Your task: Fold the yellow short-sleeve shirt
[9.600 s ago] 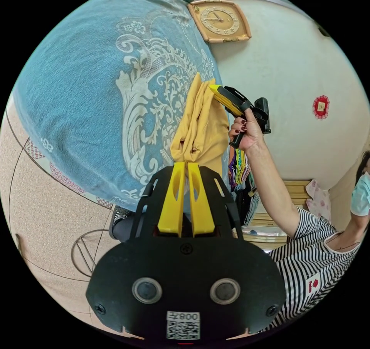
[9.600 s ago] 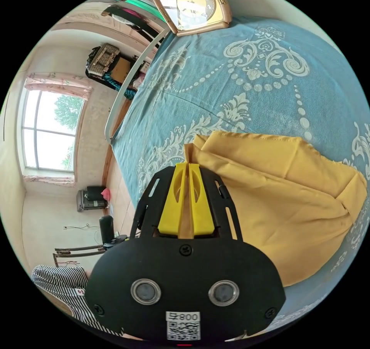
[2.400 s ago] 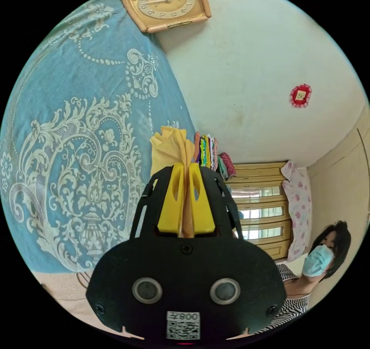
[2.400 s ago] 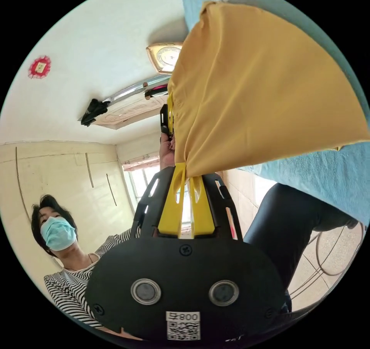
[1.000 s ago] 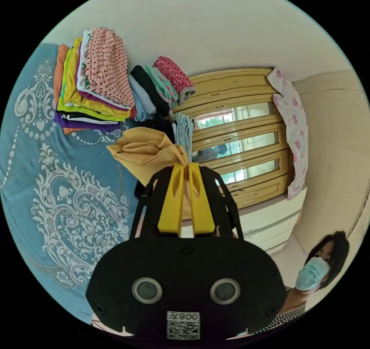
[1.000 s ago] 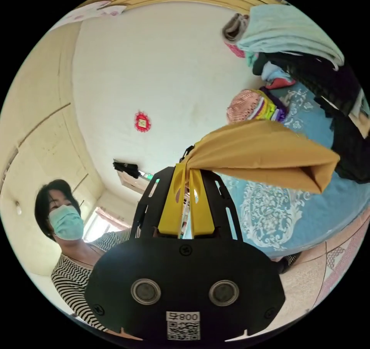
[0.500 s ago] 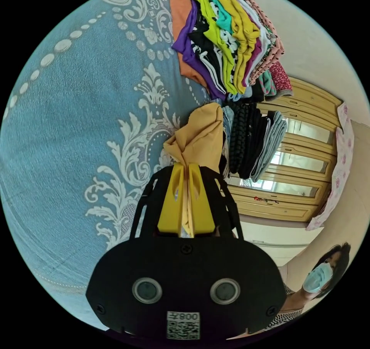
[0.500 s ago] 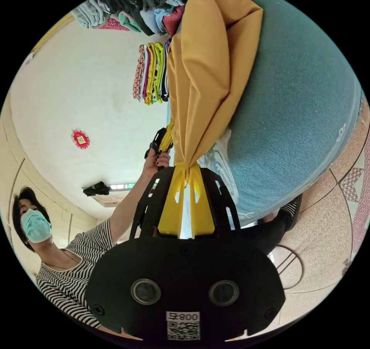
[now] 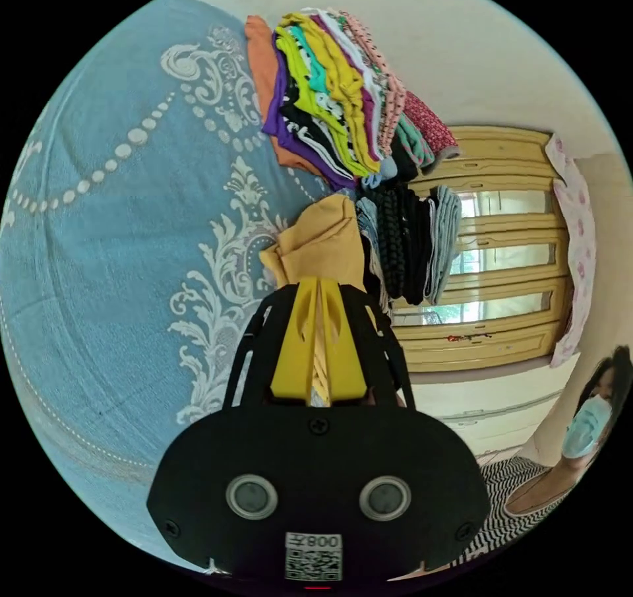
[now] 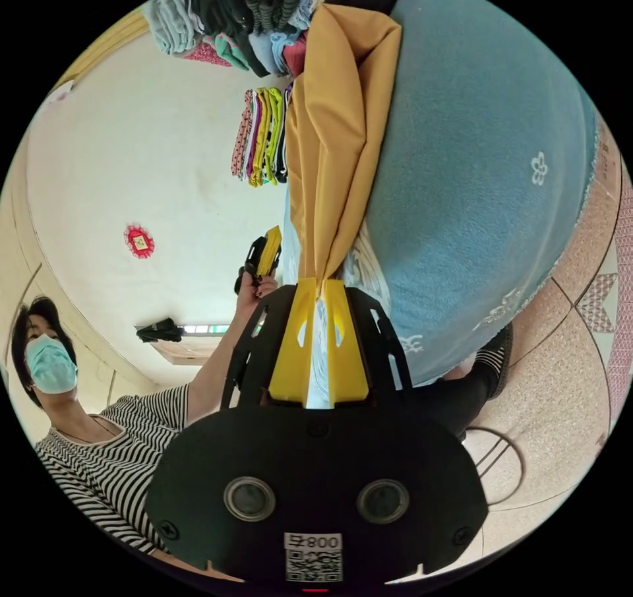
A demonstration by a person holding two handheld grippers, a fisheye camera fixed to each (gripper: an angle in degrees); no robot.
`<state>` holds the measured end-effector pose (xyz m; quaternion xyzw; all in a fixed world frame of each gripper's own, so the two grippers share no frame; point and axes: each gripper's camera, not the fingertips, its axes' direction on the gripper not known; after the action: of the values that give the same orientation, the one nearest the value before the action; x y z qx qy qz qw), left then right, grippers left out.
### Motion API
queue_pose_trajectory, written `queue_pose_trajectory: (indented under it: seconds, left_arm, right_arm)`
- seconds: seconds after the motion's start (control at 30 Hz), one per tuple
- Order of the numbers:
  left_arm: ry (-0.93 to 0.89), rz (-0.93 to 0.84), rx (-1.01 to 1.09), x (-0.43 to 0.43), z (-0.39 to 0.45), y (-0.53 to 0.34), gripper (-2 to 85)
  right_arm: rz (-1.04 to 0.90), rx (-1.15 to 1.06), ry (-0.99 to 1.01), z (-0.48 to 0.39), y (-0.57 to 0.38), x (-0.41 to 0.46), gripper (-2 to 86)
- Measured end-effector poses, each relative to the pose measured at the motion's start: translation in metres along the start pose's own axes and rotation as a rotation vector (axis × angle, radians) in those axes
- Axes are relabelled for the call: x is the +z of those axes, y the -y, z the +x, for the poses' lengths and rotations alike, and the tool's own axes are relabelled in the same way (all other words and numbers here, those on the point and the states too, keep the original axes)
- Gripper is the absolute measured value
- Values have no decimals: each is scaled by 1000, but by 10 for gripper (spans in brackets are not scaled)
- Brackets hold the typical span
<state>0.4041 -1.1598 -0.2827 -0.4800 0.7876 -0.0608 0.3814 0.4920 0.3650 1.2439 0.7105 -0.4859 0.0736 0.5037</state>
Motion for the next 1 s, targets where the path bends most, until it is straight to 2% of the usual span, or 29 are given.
queue_pose_trajectory:
  seconds: [0.2, 0.3, 0.4, 0.5, 0.63, 0.7, 0.8, 0.9, 1.0]
  left_arm:
    - [147, -113, 78, 58, 69, 11, 3]
    - [310, -151, 31, 77, 82, 16, 2]
    - [273, -153, -8, 83, 94, 16, 3]
    - [266, -134, 24, 85, 124, 10, 3]
    - [163, -177, 211, 105, 188, -19, 4]
    - [195, -251, 275, 125, 210, -35, 3]
    - [366, -392, 349, 163, 231, -58, 3]
    - [384, -368, 369, 167, 253, -69, 2]
    - [396, -339, 404, 161, 282, -78, 3]
  right_arm:
    - [58, -157, -197, -52, -12, -6, 2]
    - [-27, -269, -354, -76, -5, 20, 1]
    - [-126, -391, -592, -83, -5, 55, 1]
    - [-109, -475, -634, -94, -12, 60, 1]
    - [-80, -582, -656, -102, -22, 62, 1]
    - [-61, -589, -639, -102, -23, 60, 1]
    - [-59, -535, -571, -102, -16, 54, 1]
    - [-102, -429, -473, -106, -1, 37, 1]
    - [37, -446, -471, -128, 9, 2, 0]
